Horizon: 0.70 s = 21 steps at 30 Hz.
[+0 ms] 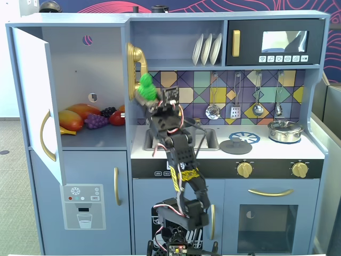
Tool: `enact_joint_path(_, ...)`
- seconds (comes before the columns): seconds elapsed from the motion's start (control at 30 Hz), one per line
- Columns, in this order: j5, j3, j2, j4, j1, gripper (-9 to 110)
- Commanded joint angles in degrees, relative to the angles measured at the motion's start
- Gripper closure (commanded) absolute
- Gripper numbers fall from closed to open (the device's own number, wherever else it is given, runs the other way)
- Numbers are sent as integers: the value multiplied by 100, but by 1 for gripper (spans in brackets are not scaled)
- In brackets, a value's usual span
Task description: Pick up the green pineapple from the left cabinet and place it in the gray recipient
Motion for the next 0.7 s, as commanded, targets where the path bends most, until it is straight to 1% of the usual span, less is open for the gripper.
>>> enact_joint_path(0.0,158,-853,-914,-229,1336,102)
enact_joint_path(0.1,237,-1169,-1591,-149,1995,102)
enact_joint_path(0.27,185,-1336,-2505,-281,2549,102)
enact_joint_path(0.47,149,-1248,-3296,-352,2944,102)
enact_joint_path(0.67,132,-1345,-4008,-387,2936,102)
